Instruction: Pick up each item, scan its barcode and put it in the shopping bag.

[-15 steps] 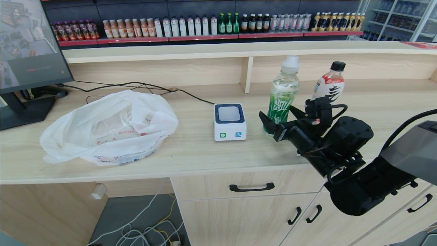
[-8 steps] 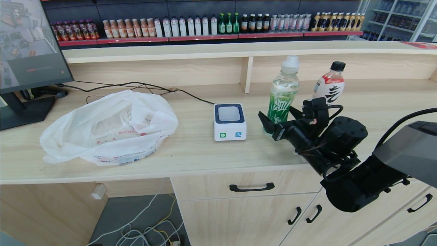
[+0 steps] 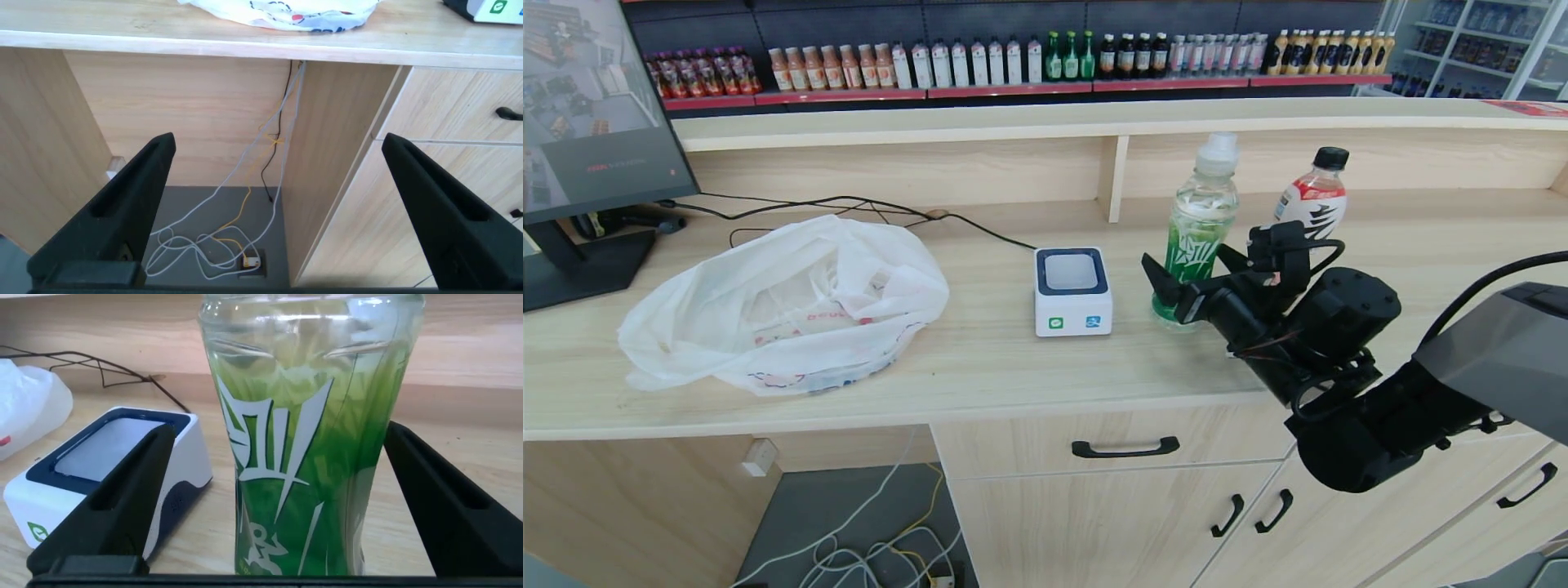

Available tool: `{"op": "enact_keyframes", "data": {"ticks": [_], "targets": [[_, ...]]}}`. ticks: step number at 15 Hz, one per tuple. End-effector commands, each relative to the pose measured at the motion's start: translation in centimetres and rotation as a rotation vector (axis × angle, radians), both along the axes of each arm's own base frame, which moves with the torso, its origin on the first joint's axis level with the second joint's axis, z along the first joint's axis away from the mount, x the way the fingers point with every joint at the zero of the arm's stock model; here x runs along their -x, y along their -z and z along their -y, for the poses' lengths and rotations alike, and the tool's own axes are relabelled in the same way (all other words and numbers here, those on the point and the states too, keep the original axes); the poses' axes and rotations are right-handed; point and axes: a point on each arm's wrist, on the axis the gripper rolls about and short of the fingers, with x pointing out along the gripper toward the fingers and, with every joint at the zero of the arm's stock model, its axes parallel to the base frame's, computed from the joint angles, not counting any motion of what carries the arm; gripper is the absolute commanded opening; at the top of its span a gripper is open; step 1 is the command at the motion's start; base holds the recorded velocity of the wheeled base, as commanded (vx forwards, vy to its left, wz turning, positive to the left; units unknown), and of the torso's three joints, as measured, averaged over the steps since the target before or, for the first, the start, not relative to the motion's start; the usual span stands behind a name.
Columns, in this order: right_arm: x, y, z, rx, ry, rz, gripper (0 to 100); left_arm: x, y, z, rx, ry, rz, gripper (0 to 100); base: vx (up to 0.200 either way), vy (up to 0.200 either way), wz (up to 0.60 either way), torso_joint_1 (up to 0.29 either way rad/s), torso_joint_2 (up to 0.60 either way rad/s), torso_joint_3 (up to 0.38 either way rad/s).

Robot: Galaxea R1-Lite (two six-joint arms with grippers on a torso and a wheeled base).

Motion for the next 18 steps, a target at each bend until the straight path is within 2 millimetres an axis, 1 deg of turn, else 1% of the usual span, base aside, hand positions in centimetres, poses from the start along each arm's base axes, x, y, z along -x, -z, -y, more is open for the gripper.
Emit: {"op": "enact_keyframes", "data": {"ticks": [1,6,11,18], "targets": [[0.0,-0.7,0.0,-0.002,-0.001,0.003,100,0.0,0.0,0.0,0.0,0.0,0.0,100,0.0,0.0,0.0,0.0,0.0,0.0],[-0.3,-0.5,-0.1,0.018,-0.001,-0.046,100,0.0,0.0,0.0,0.0,0.0,0.0,100,0.0,0.0,0.0,0.0,0.0,0.0],[-1.1,-2.1,-0.5,0.024,-0.006,-0.055,100,0.0,0.0,0.0,0.0,0.0,0.0,100,0.0,0.0,0.0,0.0,0.0,0.0],[-0.8,-3.0,-0.4,0.05,-0.031,-0.078,100,0.0,0.0,0.0,0.0,0.0,0.0,100,0.0,0.0,0.0,0.0,0.0,0.0]]}}
